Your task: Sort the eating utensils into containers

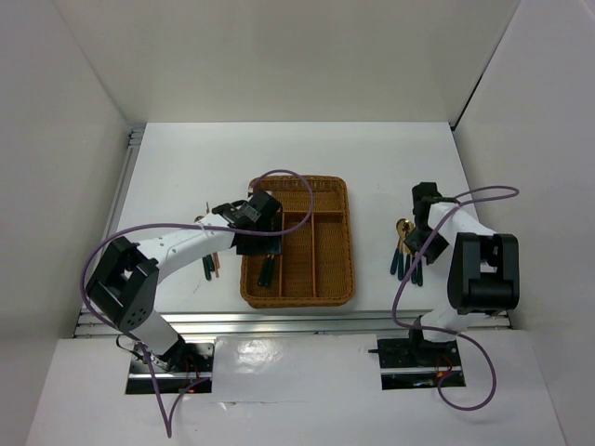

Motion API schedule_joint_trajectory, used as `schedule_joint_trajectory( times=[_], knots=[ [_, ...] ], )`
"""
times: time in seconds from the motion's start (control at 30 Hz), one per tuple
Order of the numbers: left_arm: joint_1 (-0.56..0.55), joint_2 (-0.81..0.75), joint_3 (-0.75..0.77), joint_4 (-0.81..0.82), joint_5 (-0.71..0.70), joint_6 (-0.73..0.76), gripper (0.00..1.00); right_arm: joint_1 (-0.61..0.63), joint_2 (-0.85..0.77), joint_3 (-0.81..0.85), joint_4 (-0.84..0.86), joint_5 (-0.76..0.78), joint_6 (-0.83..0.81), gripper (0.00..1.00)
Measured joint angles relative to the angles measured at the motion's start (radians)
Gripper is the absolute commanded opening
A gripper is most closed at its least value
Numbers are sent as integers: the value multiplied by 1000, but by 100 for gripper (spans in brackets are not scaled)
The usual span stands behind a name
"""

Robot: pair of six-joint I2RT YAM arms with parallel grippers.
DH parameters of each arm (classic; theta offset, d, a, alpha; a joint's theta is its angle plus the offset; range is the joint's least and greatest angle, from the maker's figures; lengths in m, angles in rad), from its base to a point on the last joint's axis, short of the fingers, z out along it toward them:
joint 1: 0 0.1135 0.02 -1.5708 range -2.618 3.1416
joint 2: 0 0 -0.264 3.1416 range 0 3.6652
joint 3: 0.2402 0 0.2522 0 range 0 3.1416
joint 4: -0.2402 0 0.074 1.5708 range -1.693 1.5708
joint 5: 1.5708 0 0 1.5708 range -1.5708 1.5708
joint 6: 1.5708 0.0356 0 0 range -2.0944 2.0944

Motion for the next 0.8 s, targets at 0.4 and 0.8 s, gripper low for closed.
schedule_joint_trajectory(
  times=[0.4, 0.8],
  knots=[
    [24, 9, 5, -5, 0, 25, 80, 0, 8, 24, -4, 26, -15, 52],
    [34, 33, 13, -6, 16, 30, 80, 0, 71, 27, 10, 27, -34, 44]
  ],
)
